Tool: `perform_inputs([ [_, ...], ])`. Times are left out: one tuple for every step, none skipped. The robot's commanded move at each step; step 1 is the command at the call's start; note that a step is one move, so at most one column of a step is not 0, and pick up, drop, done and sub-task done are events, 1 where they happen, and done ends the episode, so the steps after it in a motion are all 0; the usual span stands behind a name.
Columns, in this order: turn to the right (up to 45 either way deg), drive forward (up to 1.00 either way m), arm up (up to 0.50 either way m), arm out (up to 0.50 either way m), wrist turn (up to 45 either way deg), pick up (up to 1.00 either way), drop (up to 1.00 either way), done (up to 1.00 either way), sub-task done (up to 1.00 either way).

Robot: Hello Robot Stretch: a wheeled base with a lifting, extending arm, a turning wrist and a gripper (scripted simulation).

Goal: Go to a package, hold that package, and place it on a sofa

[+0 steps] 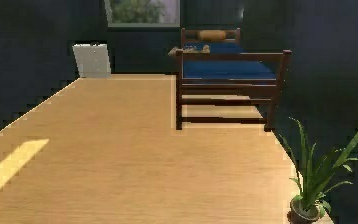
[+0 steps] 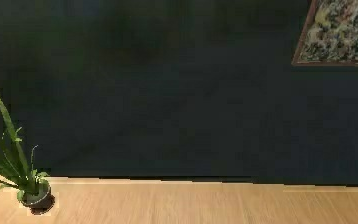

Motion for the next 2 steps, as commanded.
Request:
perform_inputs([
  [0.0, 0.50, 0.00, 0.00, 0.0, 0.00, 0.00, 0.00, 0.00],
  [-12.0, 0.00, 0.00, 0.00, 0.0, 0.00, 0.00, 0.00, 0.00],
])
